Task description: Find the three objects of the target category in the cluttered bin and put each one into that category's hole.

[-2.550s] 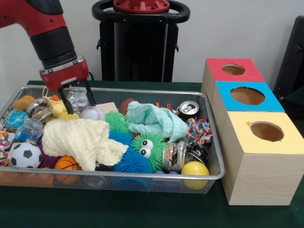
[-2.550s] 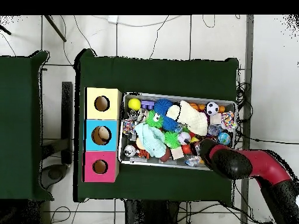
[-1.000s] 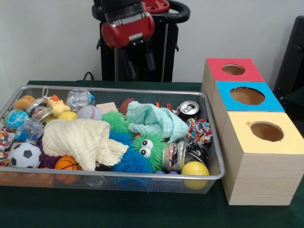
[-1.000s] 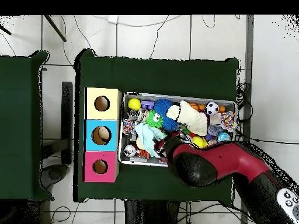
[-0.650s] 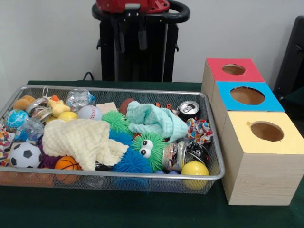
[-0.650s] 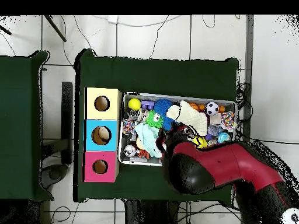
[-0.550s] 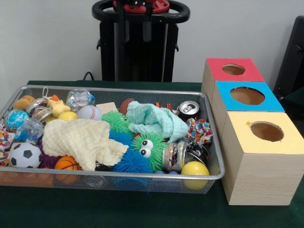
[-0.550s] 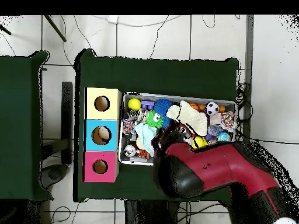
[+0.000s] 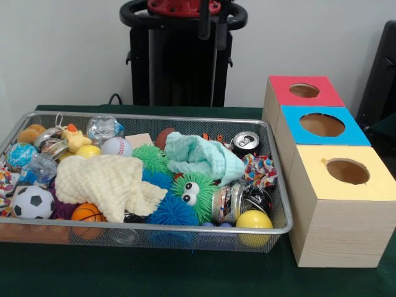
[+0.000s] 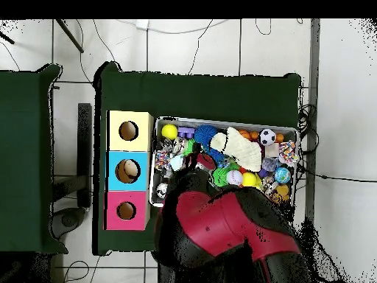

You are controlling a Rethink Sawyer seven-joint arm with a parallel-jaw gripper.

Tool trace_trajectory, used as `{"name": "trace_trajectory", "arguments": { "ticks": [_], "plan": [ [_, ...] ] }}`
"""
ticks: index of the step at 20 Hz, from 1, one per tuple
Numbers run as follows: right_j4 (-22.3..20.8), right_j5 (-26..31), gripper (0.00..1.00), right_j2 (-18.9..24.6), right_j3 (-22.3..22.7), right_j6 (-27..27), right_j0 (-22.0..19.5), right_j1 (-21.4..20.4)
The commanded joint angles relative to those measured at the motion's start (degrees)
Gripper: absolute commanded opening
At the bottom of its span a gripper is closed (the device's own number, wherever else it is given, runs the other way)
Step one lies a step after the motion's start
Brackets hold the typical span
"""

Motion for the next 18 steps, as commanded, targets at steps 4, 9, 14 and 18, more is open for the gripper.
{"name": "trace_trajectory", "arguments": {
  "ticks": [4,9,14,18],
  "plan": [
    [-8.80,-24.66,1.00,-36.07,-7.88,8.66,15.19,14.39],
    [-4.96,-30.18,1.00,-42.12,-9.85,2.02,17.72,19.60],
    [-9.01,-29.58,1.00,-38.30,-10.35,1.97,14.46,19.80],
    [-13.94,-26.84,1.00,-31.99,-11.14,4.50,7.93,20.62]
  ]
}}
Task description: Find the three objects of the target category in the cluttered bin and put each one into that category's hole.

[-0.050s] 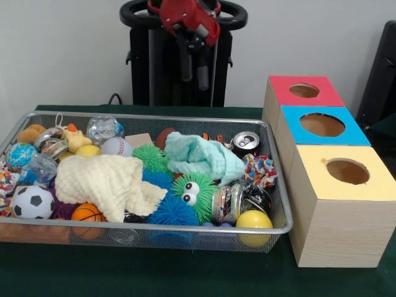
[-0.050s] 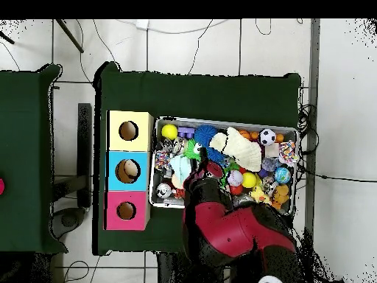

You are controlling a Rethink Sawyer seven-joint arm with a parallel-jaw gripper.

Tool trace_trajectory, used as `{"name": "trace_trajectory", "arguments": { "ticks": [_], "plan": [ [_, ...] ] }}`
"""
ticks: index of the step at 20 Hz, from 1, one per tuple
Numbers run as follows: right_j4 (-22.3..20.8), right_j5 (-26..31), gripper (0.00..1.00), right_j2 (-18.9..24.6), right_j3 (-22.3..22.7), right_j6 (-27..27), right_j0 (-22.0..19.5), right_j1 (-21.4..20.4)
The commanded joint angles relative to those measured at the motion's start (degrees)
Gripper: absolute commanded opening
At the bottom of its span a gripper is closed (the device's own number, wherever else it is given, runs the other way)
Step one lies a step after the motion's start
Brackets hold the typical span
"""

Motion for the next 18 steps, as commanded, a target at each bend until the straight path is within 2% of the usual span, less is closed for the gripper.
{"name": "trace_trajectory", "arguments": {
  "ticks": [1,3,5,7,9,12,15,18],
  "plan": [
    [-8.61,3.95,1.00,3.37,-4.42,4.34,-8.90,4.16],
    [-9.24,9.47,1.00,10.95,-3.32,4.46,-16.09,3.29],
    [1.92,21.78,1.00,21.98,-1.11,-3.86,-27.77,3.33],
    [13.23,32.48,1.00,22.99,-2.80,-7.51,-31.95,5.02],
    [17.10,38.74,1.00,22.04,-5.99,-8.76,-33.61,6.74],
    [17.59,43.99,1.00,20.25,-11.35,-9.70,-33.91,9.38],
    [16.49,45.60,1.00,18.93,-14.62,-7.55,-33.17,11.18],
    [14.57,44.63,1.00,18.64,-14.78,-4.60,-32.39,12.03]
  ]
}}
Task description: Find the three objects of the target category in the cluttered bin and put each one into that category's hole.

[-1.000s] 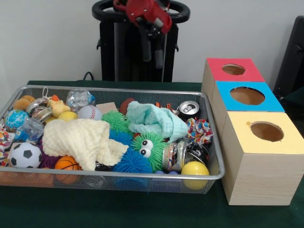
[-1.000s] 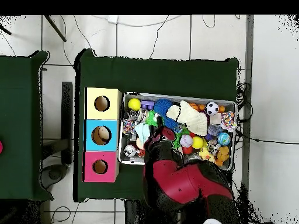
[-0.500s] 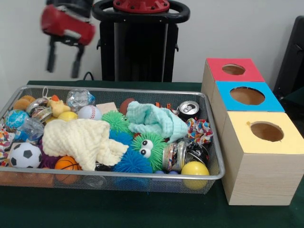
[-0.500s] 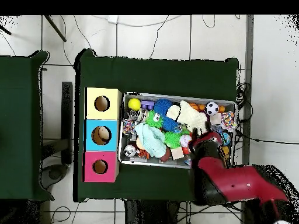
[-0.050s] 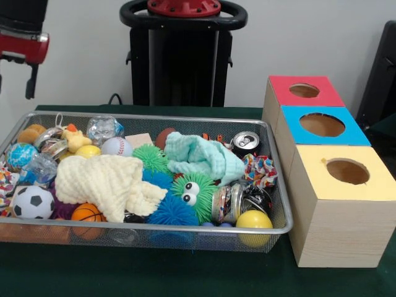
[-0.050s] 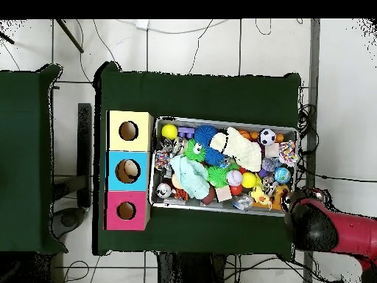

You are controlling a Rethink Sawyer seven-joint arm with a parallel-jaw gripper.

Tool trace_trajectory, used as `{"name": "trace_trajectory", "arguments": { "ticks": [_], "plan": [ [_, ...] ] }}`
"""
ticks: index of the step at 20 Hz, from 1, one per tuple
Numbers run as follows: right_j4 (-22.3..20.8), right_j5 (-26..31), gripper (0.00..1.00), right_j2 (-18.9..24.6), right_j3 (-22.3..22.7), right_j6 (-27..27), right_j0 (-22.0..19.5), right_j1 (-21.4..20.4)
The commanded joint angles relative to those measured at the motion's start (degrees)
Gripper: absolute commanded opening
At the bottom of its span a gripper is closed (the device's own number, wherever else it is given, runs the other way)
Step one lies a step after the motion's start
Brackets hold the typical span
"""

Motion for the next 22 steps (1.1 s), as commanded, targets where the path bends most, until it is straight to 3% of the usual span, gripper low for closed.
{"name": "trace_trajectory", "arguments": {
  "ticks": [1,5,10,17,22],
  "plan": [
    [0.22,2.81,1.00,4.96,-6.26,-3.68,1.93,4.26],
    [0.50,0.56,1.00,4.33,-4.68,0.40,3.61,3.71],
    [-0.18,-1.80,1.00,0.45,-4.53,6.42,8.86,2.10],
    [2.32,-1.40,1.00,-1.53,-3.50,8.77,12.60,0.35],
    [3.38,-7.03,1.00,0.22,-2.49,7.98,10.03,5.93]
  ]
}}
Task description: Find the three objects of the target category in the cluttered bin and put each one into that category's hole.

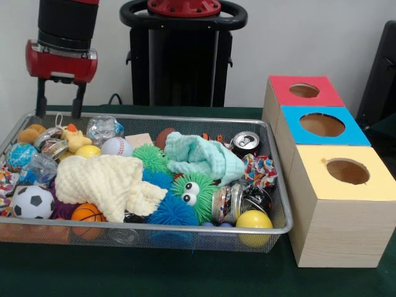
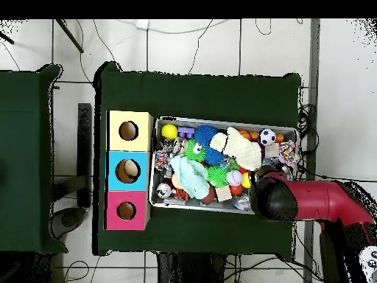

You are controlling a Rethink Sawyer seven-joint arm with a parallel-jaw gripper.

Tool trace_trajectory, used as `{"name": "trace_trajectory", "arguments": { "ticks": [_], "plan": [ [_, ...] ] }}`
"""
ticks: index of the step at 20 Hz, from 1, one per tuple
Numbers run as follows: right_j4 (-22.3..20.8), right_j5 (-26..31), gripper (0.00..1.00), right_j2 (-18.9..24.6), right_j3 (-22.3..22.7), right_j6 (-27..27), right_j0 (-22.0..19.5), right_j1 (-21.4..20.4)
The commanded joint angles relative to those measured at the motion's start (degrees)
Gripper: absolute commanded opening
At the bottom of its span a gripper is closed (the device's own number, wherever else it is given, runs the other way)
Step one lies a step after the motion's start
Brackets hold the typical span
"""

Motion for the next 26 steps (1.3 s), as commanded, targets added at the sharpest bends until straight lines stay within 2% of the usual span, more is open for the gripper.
{"name": "trace_trajectory", "arguments": {
  "ticks": [1,11,18,26],
  "plan": [
    [1.50,-7.04,1.00,0.73,-0.02,7.75,-2.35,5.44],
    [1.53,-10.59,1.00,0.34,-1.09,6.57,-3.13,9.00],
    [1.89,-10.18,1.00,0.71,-1.90,5.69,-3.51,9.67],
    [4.48,-7.50,1.00,3.92,-2.86,2.57,-7.38,11.12]
  ]
}}
